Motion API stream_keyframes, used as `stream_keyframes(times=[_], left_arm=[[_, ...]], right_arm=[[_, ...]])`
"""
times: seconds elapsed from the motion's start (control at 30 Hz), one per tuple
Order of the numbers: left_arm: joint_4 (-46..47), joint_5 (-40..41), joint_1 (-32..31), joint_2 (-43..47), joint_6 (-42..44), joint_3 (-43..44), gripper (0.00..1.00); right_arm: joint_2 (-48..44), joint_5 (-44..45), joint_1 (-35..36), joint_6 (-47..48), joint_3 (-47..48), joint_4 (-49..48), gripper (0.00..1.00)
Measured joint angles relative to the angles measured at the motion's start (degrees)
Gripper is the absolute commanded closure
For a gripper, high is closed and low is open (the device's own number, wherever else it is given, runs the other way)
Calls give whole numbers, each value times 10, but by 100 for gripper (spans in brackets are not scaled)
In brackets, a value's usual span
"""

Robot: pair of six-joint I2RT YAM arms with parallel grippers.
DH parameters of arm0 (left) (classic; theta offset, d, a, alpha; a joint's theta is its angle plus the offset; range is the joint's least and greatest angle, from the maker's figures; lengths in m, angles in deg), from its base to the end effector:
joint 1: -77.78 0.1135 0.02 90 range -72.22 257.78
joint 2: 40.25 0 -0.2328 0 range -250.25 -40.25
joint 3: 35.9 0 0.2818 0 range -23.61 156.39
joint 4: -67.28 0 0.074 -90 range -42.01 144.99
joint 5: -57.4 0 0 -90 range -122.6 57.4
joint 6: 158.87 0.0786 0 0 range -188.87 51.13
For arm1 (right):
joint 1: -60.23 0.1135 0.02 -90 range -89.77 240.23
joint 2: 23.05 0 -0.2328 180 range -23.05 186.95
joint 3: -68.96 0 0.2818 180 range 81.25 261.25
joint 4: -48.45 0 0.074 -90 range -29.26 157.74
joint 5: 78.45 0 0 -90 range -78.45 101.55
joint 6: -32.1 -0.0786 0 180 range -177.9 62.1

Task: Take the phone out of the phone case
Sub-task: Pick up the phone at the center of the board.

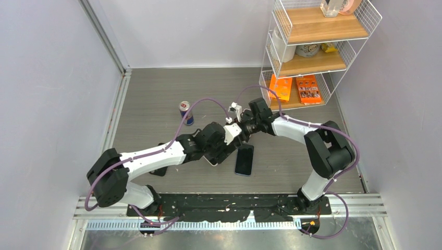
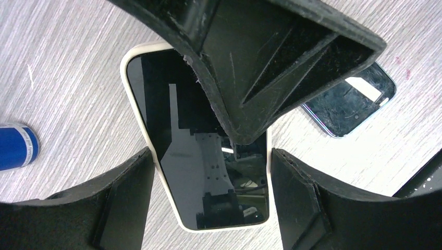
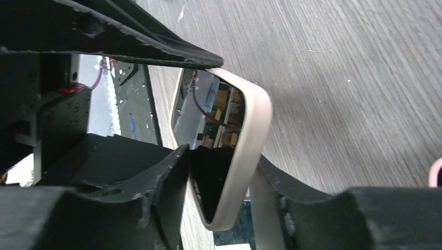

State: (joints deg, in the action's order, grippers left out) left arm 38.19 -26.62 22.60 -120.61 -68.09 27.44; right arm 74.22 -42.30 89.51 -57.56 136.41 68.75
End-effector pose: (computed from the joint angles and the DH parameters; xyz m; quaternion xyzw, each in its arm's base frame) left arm 0.2100 -0.2876 0.1509 0.4174 0.8272 -0.1276 0.3541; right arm 0.2927 0.2369 0.1119 -0.3635 0.7708 0.4882 0.1881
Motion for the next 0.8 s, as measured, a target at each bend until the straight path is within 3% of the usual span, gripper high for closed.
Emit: stream_keyframes(times=[0.07,0.2,0.33,0.47,0.57,0.63,0.8], left_arm=[[5,2,0,0,2,-2,100],[8,10,0,0,3,-6,100],[17,14,-1,5,9,-6,96],[21,21,2,13,28,-6,74],[22,12,-1,25,43,-6,41],[21,8,-2,37,55,-6,27],[17,-1,7,86,74,-6,8]], right_arm=[[0,-7,2,2,4,4,63],[2,-23,4,-8,12,12,92],[7,-5,5,11,16,26,95],[7,4,5,20,15,45,95],[7,5,5,26,16,45,95],[7,5,2,29,17,48,95],[-17,19,-9,44,18,71,94]])
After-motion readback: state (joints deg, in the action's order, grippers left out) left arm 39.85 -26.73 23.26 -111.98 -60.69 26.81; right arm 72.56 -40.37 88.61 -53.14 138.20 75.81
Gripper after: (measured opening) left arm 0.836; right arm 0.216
